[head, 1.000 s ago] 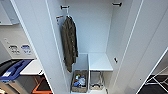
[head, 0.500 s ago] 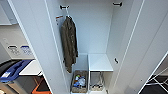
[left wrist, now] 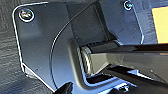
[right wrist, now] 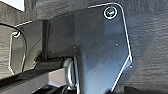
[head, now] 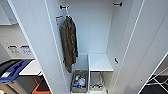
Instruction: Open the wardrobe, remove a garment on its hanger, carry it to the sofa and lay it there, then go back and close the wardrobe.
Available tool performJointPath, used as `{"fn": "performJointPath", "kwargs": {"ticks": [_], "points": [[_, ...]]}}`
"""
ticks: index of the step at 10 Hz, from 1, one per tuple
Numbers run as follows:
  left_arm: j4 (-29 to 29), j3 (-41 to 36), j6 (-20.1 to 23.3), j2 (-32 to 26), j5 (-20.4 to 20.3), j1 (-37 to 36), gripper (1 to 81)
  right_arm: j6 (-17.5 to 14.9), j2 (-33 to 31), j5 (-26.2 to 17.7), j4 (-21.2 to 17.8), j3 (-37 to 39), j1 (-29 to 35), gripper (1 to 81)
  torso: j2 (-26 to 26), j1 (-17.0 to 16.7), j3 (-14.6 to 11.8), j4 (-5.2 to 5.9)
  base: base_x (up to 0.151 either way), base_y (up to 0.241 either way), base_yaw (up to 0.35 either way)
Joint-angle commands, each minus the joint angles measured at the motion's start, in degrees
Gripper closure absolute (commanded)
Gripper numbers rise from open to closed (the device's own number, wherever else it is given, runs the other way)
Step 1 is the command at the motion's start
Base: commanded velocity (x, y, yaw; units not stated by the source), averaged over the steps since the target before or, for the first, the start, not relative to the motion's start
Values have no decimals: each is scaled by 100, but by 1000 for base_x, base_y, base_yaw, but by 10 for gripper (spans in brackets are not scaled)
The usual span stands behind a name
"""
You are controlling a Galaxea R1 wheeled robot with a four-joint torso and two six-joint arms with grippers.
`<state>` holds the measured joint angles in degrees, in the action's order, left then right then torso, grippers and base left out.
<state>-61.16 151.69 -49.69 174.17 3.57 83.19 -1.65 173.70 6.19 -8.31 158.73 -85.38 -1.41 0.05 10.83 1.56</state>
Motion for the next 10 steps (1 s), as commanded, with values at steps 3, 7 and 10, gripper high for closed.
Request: {"fn": "performJointPath", "kwargs": {"ticks": [3, 7, 10], "points": [[843, 1, -129, -1481, -489, -474, 10, 42, -1037, -224, -408, 350, 833, 10, 0, 0, 0, 0, 0, 0, 0], [860, 37, -146, -1894, -928, -492, 10, 42, -1318, -241, -417, 385, 1071, 10, 0, 0, 2, 0, 0, 0, 0], [1526, 89, -191, -2096, -911, -114, 10, 42, -1362, -303, -434, 350, 1167, 10, 0, 2, 2, 0, 0, 0, 0]]}}
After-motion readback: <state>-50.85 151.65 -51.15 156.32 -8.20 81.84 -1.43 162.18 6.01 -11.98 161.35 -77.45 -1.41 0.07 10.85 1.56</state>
